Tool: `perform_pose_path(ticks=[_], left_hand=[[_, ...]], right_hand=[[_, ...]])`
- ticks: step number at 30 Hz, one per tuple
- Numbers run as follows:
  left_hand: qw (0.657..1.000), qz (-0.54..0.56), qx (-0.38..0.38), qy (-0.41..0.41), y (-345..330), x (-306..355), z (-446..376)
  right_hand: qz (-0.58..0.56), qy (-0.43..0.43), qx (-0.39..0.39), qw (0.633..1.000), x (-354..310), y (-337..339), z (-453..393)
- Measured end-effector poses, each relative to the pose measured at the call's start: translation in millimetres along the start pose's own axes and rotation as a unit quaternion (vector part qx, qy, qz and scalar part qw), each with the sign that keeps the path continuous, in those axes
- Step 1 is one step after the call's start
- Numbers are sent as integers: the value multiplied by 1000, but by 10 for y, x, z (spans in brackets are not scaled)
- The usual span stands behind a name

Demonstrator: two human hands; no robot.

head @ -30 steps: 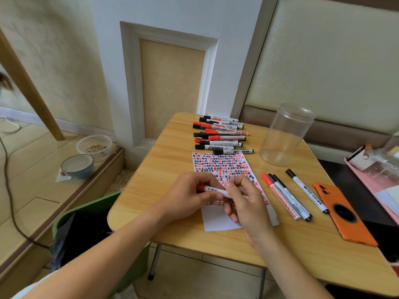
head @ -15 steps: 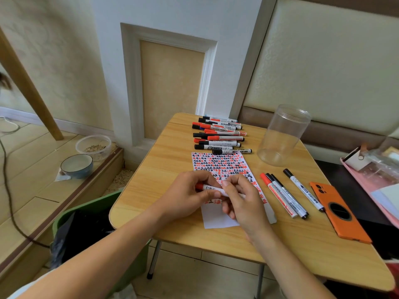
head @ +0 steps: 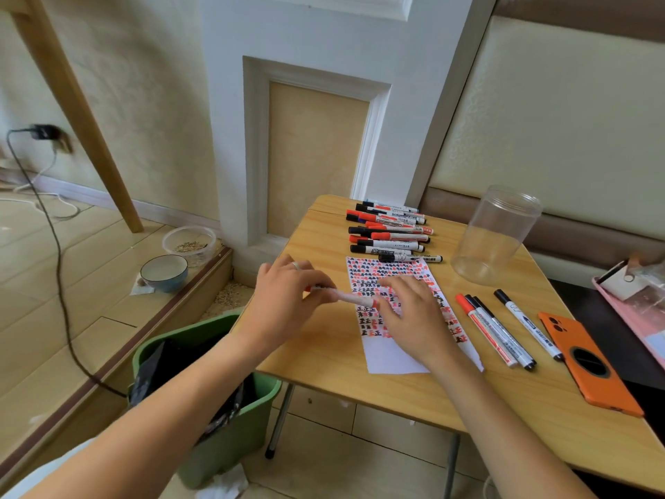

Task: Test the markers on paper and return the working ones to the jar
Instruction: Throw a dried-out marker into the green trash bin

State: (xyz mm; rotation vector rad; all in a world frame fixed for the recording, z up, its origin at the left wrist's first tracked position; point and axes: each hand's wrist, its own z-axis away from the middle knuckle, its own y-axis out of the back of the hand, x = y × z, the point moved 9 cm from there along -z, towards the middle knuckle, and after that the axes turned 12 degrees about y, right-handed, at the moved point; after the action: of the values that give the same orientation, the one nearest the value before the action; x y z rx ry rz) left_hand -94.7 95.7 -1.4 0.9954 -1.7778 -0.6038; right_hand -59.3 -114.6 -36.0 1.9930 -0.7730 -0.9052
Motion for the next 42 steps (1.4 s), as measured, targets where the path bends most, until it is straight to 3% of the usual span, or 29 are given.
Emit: perform_pose_path(ticks=[3,7,12,16,20,24,26,33,36,38,42], left_hand=[[997,0,58,51,246,-287,30],[979,-11,81,185,549,-893,74],[942,-85,1,324,600,-1785,263],[904,-123,-108,396,274,-2286,450],[876,-135,-157,435,50,-2572,628],[877,-118,-211,415,-135,-2563,603],[889,-108,-195,400,-157,-2449,499],[957,36,47,285,198,-1369,-96],[971,64,99,208,256,-822,-205],[982,65,74,160,124,-511,-264],[996,39,-73,41,-470,-3,-291]], right_hand=[[40,-7,-65,997,11,-259,-1],[65,-18,-69,995,-29,-311,-29],[80,-19,-66,994,-32,-339,-40],[79,-10,-49,996,-16,-326,-37],[82,-10,-44,996,0,-342,-42],[81,-7,-45,996,-1,-348,-49],[79,-7,-43,996,-7,-343,-48],[67,-9,-48,997,-18,-332,-35],[59,-13,-54,997,-34,-318,-42],[53,-14,-54,997,-57,-293,-50],[43,-13,-52,998,-61,-204,-136]])
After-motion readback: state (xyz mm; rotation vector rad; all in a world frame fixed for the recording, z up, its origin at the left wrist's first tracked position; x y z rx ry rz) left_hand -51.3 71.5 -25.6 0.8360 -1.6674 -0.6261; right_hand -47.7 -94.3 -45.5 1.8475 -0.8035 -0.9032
